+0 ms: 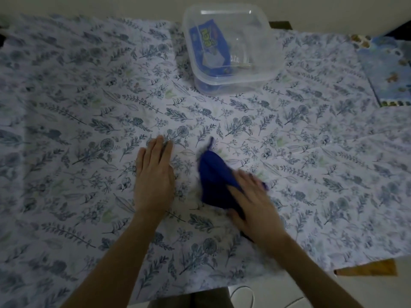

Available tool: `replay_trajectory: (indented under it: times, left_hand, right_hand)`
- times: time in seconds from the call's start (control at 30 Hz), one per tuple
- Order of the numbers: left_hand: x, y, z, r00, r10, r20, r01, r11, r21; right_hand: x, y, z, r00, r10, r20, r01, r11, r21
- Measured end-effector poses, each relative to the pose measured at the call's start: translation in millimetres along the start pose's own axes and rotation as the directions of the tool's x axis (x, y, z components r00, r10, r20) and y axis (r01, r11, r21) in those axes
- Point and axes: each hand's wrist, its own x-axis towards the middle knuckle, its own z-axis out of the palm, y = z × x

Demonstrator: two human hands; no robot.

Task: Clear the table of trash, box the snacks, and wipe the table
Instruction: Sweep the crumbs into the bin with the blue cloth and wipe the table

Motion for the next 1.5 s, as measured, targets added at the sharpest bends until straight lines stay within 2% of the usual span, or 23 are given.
replay_trajectory:
  times: [0.07, 0.17, 0.23, 0.3, 0.4, 0.5, 0.6, 0.7, 0.87, 0.93, 1.03, 1.1, 1.2, 1.3, 1.4, 1.5]
  left_hand:
    - [-0.5, -2.7, 0.2, 1.0, -0.014, 0.005, 0.014, 1.0, 0.01]
    - [-1.2, -3.9, -0.2, 1.0, -0.009, 0.006, 0.009, 1.0, 0.014]
    - [-0.9, -3.4, -1.0, 1.0, -0.006, 0.001, 0.006, 1.0, 0.018]
    - [-0.3, -3.5, -1.7, 1.0, -0.011, 0.001, 0.011, 1.0, 0.02]
    - [0.0, -4.5, -2.7, 1.0, -0.014, -0.001, 0.014, 1.0, 0.017]
    - [1.6, -2.2, -3.9, 1.0, -0.013, -0.023, 0.012, 1.0, -0.013]
    - [1.8, -1.0, -3.7, 0.999, -0.015, -0.035, 0.013, 0.998, -0.067]
    - [1.2, -0.6, -2.0, 0.999, 0.0, -0.041, -0.002, 0.998, -0.061]
    - [0.8, 1.0, -2.2, 0.999, 0.005, -0.033, -0.006, 1.0, -0.027]
    - [1.0, 1.1, -2.8, 1.0, 0.0, -0.02, 0.0, 1.0, -0.008]
    - [-0.5, 1.7, -1.4, 1.0, 0.001, 0.001, -0.001, 0.998, 0.06]
    - [-1.7, 1.9, 0.4, 1.0, 0.013, 0.017, -0.015, 0.993, 0.121]
    - [-2.2, 2.9, 0.6, 1.0, 0.006, 0.025, -0.01, 0.984, 0.178]
    - [-3.0, 7.9, -1.5, 0.999, -0.006, 0.034, -0.002, 0.974, 0.225]
    - [-3.1, 15.8, -7.2, 0.999, -0.015, 0.033, 0.009, 0.982, 0.189]
    - [-1.8, 33.9, -8.0, 0.999, -0.045, -0.02, 0.047, 0.993, 0.107]
  right_hand:
    - [-23.1, 52.6, -14.9, 0.988, 0.153, -0.017, -0.153, 0.988, -0.017]
    - [-18.9, 113.4, -34.6, 0.912, 0.406, -0.062, -0.408, 0.913, -0.023]
    - [7.6, 117.2, -35.1, 0.874, 0.475, -0.103, -0.475, 0.879, 0.033]
    - [43.6, 93.9, -28.0, 0.855, 0.494, -0.16, -0.481, 0.869, 0.113]
    - [91.1, 33.5, -15.4, 0.873, 0.444, -0.203, -0.395, 0.887, 0.239]
    - [108.2, -35.2, -3.1, 0.95, 0.246, -0.193, -0.195, 0.948, 0.25]
    - [87.3, -82.9, 11.7, 0.983, 0.073, -0.166, -0.034, 0.974, 0.226]
    - [43.5, -75.2, 23.2, 0.989, 0.059, -0.139, -0.035, 0.985, 0.17]
    - [-46.3, 3.5, 8.8, 0.999, 0.013, -0.051, -0.008, 0.995, 0.104]
    - [-62.9, 48.0, -5.0, 0.999, 0.044, -0.019, -0.043, 0.997, 0.058]
    - [-53.9, 97.1, -19.6, 0.969, 0.24, -0.064, -0.238, 0.971, 0.035]
    - [-23.6, 104.0, -21.8, 0.913, 0.383, -0.139, -0.373, 0.923, 0.095]
    - [40.8, 78.9, -16.6, 0.885, 0.421, -0.201, -0.381, 0.9, 0.211]
    - [76.9, 44.9, -11.1, 0.916, 0.345, -0.204, -0.291, 0.923, 0.252]
    - [71.0, 21.2, -1.9, 0.972, 0.145, -0.187, -0.102, 0.97, 0.222]
    - [44.4, 11.8, 9.1, 0.982, -0.047, -0.18, 0.082, 0.978, 0.19]
